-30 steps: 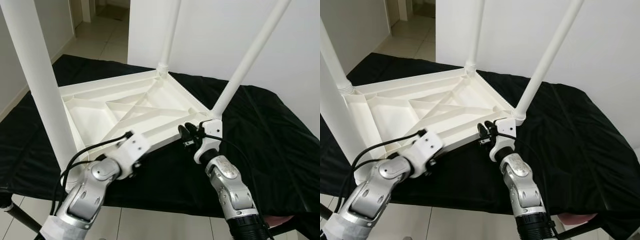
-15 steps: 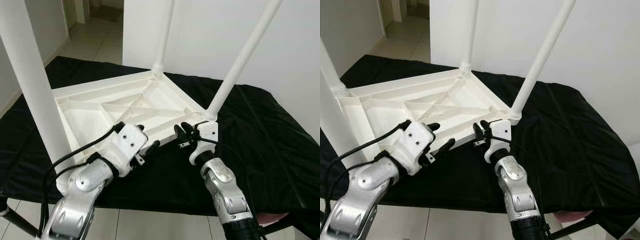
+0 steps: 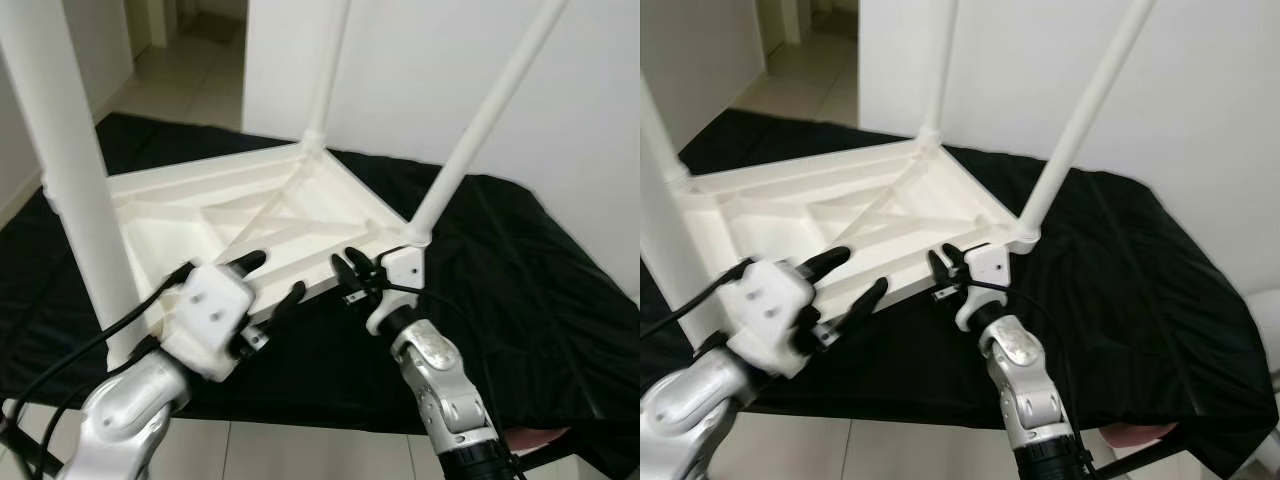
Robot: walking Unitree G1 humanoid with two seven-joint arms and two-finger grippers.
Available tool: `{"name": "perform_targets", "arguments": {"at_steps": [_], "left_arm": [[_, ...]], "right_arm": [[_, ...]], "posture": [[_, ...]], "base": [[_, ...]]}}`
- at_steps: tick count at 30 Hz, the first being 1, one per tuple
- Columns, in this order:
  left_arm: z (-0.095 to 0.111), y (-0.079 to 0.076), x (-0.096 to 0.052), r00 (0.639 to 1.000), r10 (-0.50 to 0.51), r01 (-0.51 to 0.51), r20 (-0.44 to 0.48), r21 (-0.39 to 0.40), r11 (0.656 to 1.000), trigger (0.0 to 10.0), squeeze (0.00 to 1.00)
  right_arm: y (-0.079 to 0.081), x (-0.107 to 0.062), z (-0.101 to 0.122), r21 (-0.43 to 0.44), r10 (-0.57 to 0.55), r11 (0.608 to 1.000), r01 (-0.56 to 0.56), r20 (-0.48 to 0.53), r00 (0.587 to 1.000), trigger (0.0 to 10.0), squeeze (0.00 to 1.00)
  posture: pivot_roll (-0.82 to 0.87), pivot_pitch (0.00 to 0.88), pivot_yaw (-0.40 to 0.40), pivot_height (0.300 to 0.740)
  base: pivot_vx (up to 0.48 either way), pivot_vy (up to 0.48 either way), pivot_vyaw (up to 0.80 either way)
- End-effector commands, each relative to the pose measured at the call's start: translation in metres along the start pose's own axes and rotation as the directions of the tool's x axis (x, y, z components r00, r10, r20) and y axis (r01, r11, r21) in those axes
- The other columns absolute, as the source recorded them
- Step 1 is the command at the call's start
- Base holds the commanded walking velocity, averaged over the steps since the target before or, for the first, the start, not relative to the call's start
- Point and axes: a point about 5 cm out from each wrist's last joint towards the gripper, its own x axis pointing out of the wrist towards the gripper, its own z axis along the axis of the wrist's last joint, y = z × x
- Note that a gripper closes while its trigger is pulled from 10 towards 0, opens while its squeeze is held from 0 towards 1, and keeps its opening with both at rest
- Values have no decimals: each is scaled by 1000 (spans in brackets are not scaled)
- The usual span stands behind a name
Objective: Building children table
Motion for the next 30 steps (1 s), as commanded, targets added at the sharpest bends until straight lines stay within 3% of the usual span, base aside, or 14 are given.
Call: {"name": "perform_targets", "arguments": {"at_steps": [1, 6, 10, 12, 14, 16, 20, 26, 29, 30], "left_arm": [[7, 1, -7, 999, 23, -23, 22, -6, 1000, 10000, 0], [13, -3, -27, 1000, -17, 17, 1, -6, 1000, 10000, 0], [14, -4, -31, 999, -33, 33, -11, 7, 999, 10000, 0], [15, -4, -47, 996, -59, 60, -63, 17, 998, 10000, 0], [15, -4, -47, 996, -59, 60, -63, 17, 998, 10000, 0], [14, -3, -60, 991, -79, 82, -106, 23, 996, 10000, 0], [13, -3, -68, 986, -100, 104, -132, 24, 994, 10000, 0], [18, 17, -98, 954, -136, 154, -269, 47, 987, 10000, 0], [19, 20, -102, 945, -132, 158, -301, 61, 986, 10000, 0], [19, 34, -109, 933, -83, 126, -351, 103, 987, 10000, 0]], "right_arm": [[-1, 2, -2, 1, 0, 1000, 0, -4, 1000, 10000, 0], [3, 8, -4, 12, 27, 1000, -27, 1, 1000, 10000, 0], [4, 9, -5, 13, 34, 999, -34, 0, 999, 10000, 0], [7, 13, -7, 20, 53, 998, -53, -1, 999, 10000, 0], [7, 13, -7, 20, 53, 998, -53, -1, 999, 10000, 0], [10, 15, -9, 30, 66, 997, -66, 2, 998, 10000, 0], [12, 17, -10, 35, 70, 997, -70, 4, 998, 10000, 0], [22, 23, -18, 69, 85, 994, -86, 7, 996, 10000, 0], [23, 24, -19, 72, 87, 994, -88, 12, 996, 10000, 0], [24, 25, -19, 77, 85, 993, -86, 15, 996, 10000, 0]], "posture": [[140, 0, -169, 740], [193, 0, -188, 740], [193, 0, -188, 740], [254, 0, -195, 740], [254, 0, -195, 740], [280, 0, -196, 740], [305, 0, -193, 740], [355, 0, -189, 740], [355, 0, -189, 740], [359, 0, -187, 740]], "base": [[0, 0, 0], [0, 0, 0], [0, 0, 0], [0, 0, 0], [0, 0, 0], [0, 0, 0], [0, 0, 0], [0, 0, 0], [0, 0, 0], [0, 0, 0]]}}
